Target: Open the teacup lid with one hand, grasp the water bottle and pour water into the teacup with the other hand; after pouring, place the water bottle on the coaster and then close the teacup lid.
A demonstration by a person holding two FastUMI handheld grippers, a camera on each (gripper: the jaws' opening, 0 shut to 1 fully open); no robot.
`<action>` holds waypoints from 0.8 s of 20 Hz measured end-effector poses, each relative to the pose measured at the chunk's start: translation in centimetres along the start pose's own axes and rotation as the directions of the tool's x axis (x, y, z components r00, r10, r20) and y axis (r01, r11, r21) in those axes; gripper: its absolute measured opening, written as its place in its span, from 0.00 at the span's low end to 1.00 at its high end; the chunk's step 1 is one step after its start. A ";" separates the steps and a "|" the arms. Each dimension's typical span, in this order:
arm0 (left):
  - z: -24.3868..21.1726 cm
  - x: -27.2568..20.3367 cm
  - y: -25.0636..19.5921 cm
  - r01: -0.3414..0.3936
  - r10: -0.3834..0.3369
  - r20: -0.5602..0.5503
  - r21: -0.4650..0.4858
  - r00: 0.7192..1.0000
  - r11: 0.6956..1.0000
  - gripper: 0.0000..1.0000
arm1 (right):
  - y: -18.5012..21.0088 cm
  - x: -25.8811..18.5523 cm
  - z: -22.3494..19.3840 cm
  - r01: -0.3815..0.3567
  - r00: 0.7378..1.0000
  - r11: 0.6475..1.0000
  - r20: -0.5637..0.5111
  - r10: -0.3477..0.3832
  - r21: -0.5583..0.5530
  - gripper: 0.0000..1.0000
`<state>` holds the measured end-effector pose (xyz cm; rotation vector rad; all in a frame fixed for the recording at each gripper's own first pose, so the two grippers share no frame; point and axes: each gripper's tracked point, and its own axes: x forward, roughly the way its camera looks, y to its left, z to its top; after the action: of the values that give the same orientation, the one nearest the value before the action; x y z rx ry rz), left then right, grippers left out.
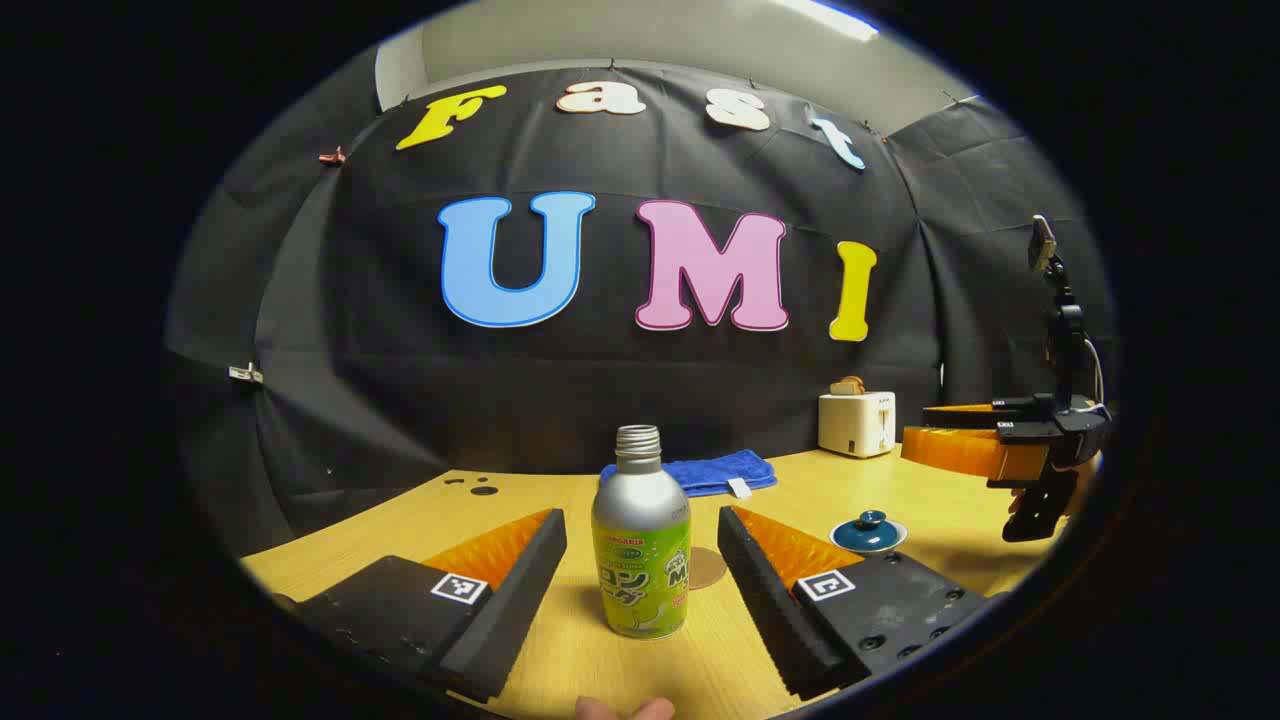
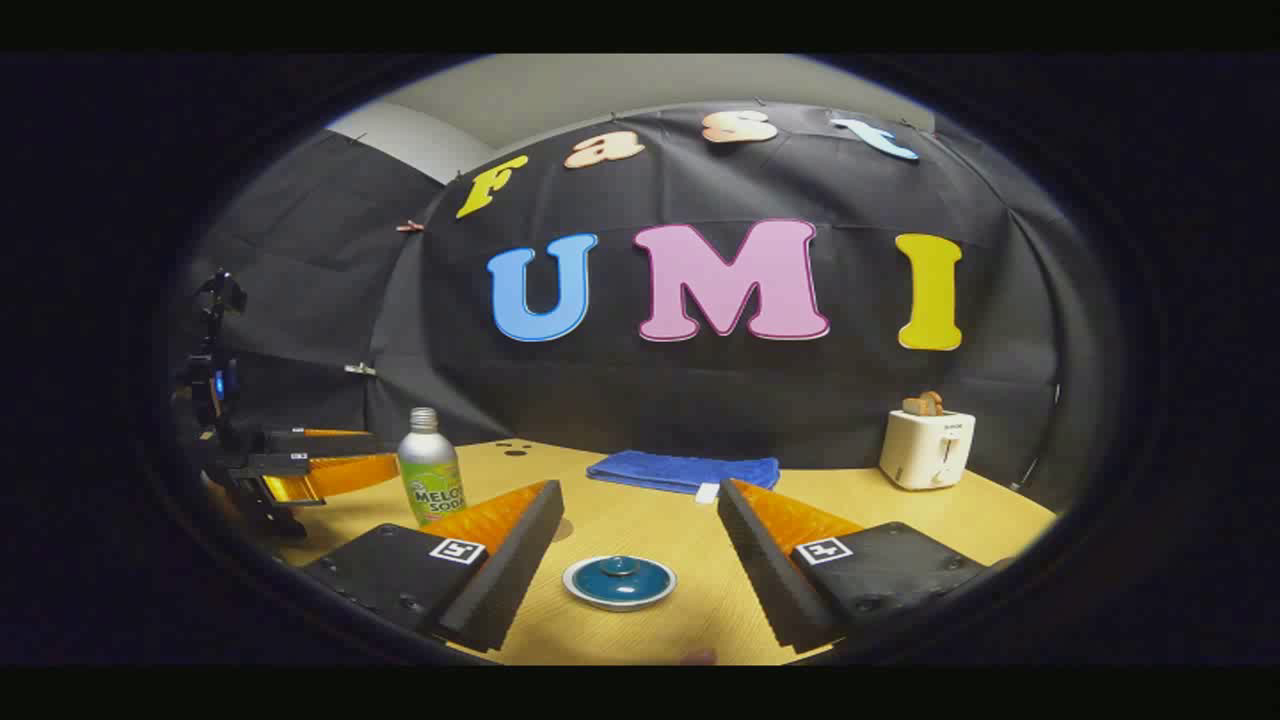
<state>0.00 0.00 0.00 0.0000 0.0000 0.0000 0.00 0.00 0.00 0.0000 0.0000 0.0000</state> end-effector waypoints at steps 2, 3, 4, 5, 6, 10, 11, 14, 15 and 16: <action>0.0 -0.1 0.0 -0.001 0.001 0.001 0.002 1.000 1.000 0.97 | 0.1 -0.1 0.1 -0.003 1.000 1.000 0.000 0.003 0.011 0.96; 0.0 -0.1 0.0 -0.001 0.001 0.001 0.001 1.000 1.000 0.97 | 0.0 0.0 0.0 -0.004 1.000 1.000 0.001 0.004 0.013 0.96; 0.0 -0.1 0.0 0.000 0.000 0.000 0.001 1.000 1.000 0.97 | 0.1 0.0 0.0 -0.003 1.000 1.000 0.003 0.003 0.011 0.96; -0.2 0.0 -0.1 0.000 0.000 -0.001 0.001 1.000 1.000 0.97 | 0.0 0.0 0.0 -0.001 1.000 1.000 0.003 0.001 0.009 0.96; -0.1 0.0 0.0 -0.001 0.001 -0.001 0.000 1.000 1.000 0.97 | 0.0 0.1 -0.1 0.000 1.000 1.000 0.001 0.000 0.007 0.96; -0.3 0.1 -0.1 0.002 -0.002 -0.007 0.002 1.000 1.000 0.97 | 0.0 0.3 -1.0 -0.003 1.000 1.000 -0.024 0.003 -0.010 0.95; -0.3 0.1 -0.1 0.002 -0.002 -0.007 0.001 1.000 1.000 0.97 | 0.1 0.4 -1.3 -0.006 0.999 1.000 -0.031 0.006 -0.015 0.95; -0.4 0.1 -0.1 0.002 -0.002 -0.010 0.002 1.000 1.000 0.96 | 0.3 0.5 -1.9 -0.011 0.999 1.000 -0.049 0.010 -0.026 0.95; -0.5 0.0 -0.1 0.001 -0.001 -0.012 0.003 1.000 1.000 0.96 | 0.3 0.6 -2.2 -0.009 0.998 0.999 -0.058 0.007 -0.032 0.95; -0.5 0.0 0.0 0.001 -0.001 -0.013 0.002 1.000 1.000 0.97 | 0.2 0.7 -2.5 -0.003 0.998 0.999 -0.069 0.000 -0.039 0.95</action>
<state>0.04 0.01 -0.49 0.0017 0.0126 -0.0007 0.69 0.17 -2.49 -0.0387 0.0695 0.0017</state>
